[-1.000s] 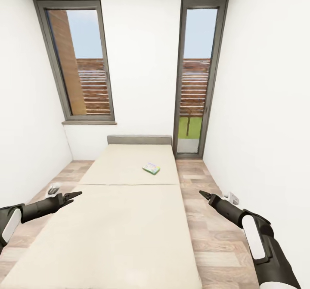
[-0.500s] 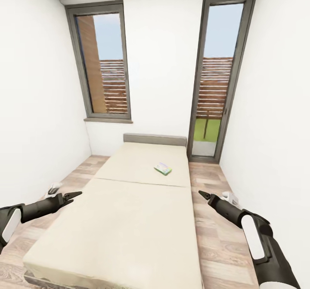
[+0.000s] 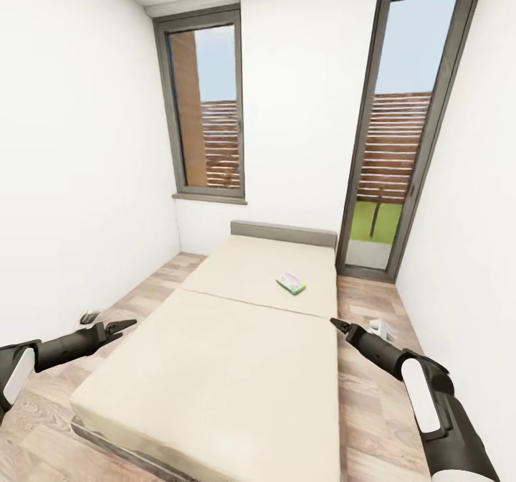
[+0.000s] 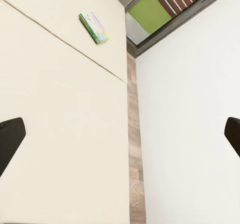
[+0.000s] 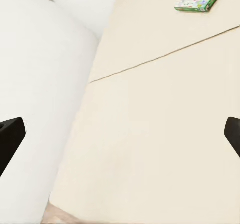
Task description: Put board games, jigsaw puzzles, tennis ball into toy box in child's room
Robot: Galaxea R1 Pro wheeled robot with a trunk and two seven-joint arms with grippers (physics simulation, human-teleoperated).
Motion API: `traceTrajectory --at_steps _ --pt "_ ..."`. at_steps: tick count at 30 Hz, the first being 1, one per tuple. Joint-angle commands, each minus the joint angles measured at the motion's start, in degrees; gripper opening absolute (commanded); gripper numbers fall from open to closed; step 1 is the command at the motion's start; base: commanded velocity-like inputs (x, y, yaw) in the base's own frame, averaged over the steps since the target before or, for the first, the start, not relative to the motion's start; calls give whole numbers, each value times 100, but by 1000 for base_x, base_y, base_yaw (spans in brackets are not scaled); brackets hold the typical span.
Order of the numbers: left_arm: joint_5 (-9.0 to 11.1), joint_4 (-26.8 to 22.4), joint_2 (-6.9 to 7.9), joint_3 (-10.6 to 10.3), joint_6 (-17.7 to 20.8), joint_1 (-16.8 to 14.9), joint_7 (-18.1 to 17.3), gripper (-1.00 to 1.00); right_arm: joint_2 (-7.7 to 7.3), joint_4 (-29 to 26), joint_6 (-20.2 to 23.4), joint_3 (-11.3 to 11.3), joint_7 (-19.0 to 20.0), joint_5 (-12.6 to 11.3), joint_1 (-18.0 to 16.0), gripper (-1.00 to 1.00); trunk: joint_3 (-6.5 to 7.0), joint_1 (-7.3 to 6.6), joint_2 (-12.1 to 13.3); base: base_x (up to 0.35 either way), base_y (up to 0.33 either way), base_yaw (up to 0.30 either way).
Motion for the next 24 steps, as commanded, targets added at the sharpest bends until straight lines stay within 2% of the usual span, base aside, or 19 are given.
traceTrajectory --at_steps 1,11,24 --pt "16 3 -2 4 34 -7 -8 100 0 -3 31 -11 25 8 -5 100 -9 3 -9 0 -142 292" --pt "23 3 -6 4 34 -7 -15 100 0 3 31 -10 16 22 -7 100 -9 3 -9 -54 -120 292" --pt "24 3 -16 -9 34 -7 -17 100 0 6 31 -10 17 25 -4 100 -9 3 -9 -17 -16 292"
